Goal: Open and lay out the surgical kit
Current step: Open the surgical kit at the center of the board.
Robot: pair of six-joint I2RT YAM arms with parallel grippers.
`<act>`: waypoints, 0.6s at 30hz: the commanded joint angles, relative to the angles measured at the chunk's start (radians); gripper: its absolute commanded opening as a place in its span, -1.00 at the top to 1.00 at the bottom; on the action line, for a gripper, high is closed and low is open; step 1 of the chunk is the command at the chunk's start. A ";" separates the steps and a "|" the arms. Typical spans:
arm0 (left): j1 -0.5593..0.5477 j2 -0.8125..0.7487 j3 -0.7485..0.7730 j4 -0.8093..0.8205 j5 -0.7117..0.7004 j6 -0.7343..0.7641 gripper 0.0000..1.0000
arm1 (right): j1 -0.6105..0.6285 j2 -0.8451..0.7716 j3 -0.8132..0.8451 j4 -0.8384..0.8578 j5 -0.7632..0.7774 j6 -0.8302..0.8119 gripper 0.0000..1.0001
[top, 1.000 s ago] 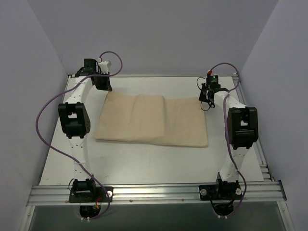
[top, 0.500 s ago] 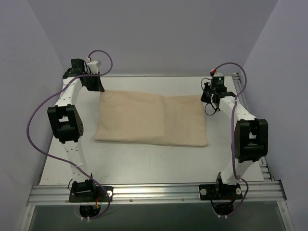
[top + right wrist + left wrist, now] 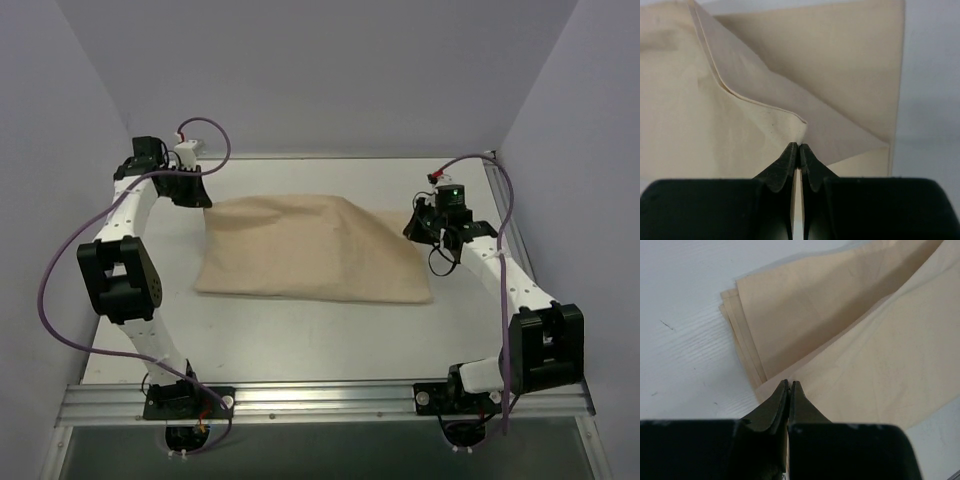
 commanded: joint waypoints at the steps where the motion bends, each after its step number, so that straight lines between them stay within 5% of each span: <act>1: 0.028 -0.116 -0.060 -0.045 0.036 0.085 0.95 | 0.043 -0.099 -0.070 -0.170 0.014 0.078 1.00; 5: 0.059 -0.190 -0.145 -0.117 0.020 0.143 0.95 | 0.101 -0.193 -0.232 -0.216 -0.057 0.253 1.00; 10: 0.102 -0.280 -0.248 -0.219 -0.001 0.233 0.95 | 0.282 -0.251 -0.332 -0.324 0.035 0.413 1.00; 18: 0.150 -0.382 -0.387 -0.387 -0.101 0.437 0.95 | 0.345 -0.383 -0.371 -0.561 0.136 0.485 1.00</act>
